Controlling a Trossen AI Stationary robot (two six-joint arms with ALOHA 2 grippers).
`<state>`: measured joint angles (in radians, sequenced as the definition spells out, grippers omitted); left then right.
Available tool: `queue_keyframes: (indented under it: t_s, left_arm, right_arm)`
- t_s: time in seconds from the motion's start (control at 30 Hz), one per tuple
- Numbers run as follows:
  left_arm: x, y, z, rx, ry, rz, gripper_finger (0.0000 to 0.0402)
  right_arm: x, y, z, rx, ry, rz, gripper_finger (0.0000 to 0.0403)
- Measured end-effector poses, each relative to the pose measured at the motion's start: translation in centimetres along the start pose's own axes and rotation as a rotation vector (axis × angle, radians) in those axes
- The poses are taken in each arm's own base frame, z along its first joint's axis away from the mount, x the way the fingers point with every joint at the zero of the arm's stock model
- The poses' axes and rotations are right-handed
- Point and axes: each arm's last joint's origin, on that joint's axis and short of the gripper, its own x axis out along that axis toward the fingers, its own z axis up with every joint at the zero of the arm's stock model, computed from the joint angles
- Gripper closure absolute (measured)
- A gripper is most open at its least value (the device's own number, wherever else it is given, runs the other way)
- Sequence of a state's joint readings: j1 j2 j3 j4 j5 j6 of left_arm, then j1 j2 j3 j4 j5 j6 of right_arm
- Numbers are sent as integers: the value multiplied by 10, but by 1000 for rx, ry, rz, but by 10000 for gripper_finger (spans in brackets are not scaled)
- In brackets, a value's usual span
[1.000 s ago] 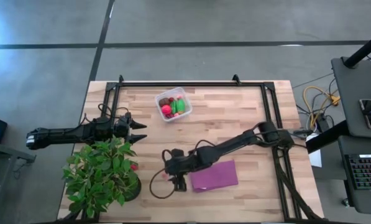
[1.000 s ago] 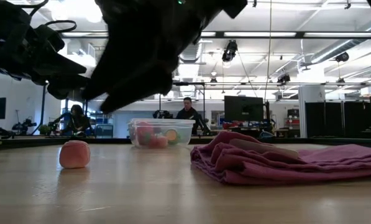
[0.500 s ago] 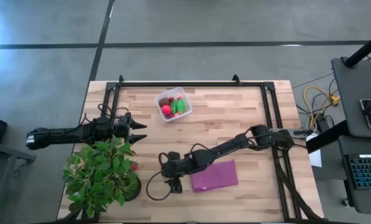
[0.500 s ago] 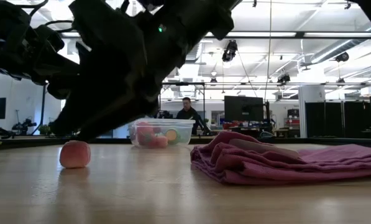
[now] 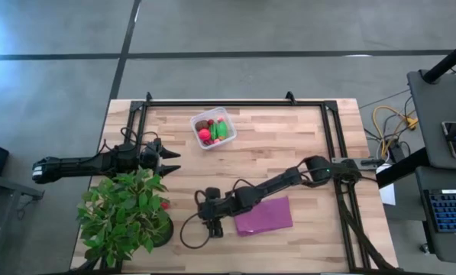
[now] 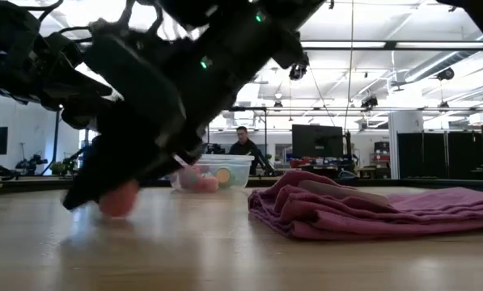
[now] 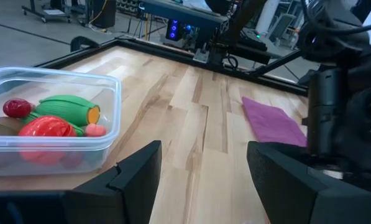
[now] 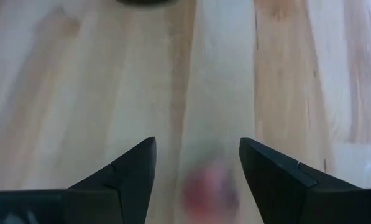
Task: Pick and placing Produce into tupperware
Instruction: Put the pink peach into the transparent bin
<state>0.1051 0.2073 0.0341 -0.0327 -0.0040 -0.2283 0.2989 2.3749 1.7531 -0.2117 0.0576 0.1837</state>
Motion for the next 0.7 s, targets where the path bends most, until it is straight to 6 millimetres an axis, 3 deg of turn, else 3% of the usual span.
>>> queue_keyframes:
  t_s: [0.37, 0.53, 0.7]
  left_arm:
    - [0, 0, 0, 0, 1, 1, 178]
    - [0, 0, 0, 0, 1, 0, 178]
    - [0, 0, 0, 0, -2, -1, 178]
  right_arm:
    - [0, 0, -3, -3, 33, -2, 179]
    - [-15, -2, -3, -14, 121, -44, 179]
    - [-48, -6, 4, -77, 213, -105, 179]
